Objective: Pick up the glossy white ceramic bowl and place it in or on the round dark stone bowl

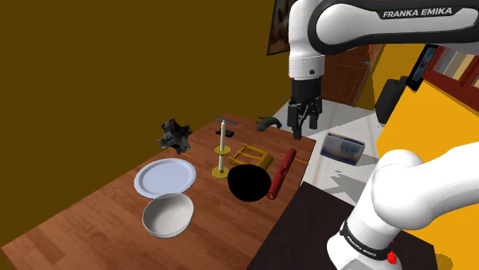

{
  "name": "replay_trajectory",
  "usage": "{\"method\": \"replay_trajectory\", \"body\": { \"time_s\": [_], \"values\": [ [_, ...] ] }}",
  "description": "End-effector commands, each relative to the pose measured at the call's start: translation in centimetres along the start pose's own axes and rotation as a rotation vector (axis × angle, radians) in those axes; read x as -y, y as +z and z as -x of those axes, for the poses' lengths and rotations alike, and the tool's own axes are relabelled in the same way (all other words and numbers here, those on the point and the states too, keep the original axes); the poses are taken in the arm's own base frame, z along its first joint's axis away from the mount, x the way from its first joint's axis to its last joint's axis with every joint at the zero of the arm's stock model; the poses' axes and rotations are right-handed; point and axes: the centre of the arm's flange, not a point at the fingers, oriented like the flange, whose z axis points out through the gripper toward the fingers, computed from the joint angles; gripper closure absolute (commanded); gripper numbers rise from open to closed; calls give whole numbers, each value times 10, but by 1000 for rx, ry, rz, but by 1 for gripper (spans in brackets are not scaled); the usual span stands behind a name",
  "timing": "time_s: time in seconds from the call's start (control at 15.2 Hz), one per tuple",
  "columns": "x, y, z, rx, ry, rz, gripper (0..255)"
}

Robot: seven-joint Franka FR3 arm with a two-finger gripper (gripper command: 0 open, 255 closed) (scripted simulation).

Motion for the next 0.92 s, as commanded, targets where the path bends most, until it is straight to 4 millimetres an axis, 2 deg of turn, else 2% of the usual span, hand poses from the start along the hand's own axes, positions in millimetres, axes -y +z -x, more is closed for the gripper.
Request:
{"method": "replay_trajectory", "body": {
  "time_s": [0.0,0.86],
  "values": [
    [0,0,0,0,0,0,0],
    [64,102,-104,-79,-10,-78,0]
  ]
}}
